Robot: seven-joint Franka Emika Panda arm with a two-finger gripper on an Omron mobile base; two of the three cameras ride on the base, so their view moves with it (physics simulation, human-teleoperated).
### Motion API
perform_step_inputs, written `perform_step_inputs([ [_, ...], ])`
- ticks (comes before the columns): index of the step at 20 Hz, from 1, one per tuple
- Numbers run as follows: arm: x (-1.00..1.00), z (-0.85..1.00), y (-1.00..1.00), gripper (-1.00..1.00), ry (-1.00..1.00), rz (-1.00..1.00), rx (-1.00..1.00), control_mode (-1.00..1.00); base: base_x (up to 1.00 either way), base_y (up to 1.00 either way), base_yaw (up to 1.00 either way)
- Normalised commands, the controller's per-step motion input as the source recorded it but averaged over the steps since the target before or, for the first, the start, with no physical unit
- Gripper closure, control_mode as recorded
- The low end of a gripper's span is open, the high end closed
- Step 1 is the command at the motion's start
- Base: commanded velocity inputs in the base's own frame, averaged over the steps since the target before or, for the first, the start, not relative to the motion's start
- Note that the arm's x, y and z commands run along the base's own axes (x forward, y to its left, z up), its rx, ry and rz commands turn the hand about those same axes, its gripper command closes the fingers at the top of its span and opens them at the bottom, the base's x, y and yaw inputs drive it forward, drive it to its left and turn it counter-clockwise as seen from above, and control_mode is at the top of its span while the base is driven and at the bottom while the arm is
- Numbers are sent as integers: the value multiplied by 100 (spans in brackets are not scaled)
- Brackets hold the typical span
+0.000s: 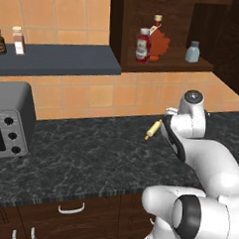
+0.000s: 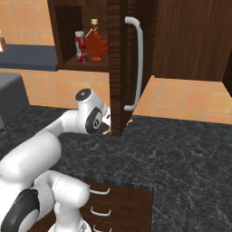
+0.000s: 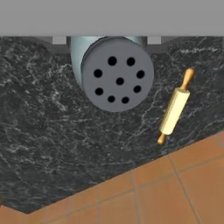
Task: Put the shaker and condiment bottle from the counter next to their counterparts in the cabinet.
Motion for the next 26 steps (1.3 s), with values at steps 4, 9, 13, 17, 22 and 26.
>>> perform_step_inputs([
  [4, 0, 77, 0, 100, -15, 0, -8, -100, 0, 0, 0],
  [9, -10, 70, 0, 100, -9, 0, -3, -100, 0, 0, 0],
  [13, -12, 66, 0, 100, -5, 0, 0, -100, 0, 0, 0],
  [17, 0, 74, 0, 100, -1, 0, 0, -100, 0, 0, 0],
  [22, -9, 67, 0, 100, -4, 0, 0, -100, 0, 0, 0],
  [26, -13, 67, 0, 100, -6, 0, 0, -100, 0, 0, 0],
])
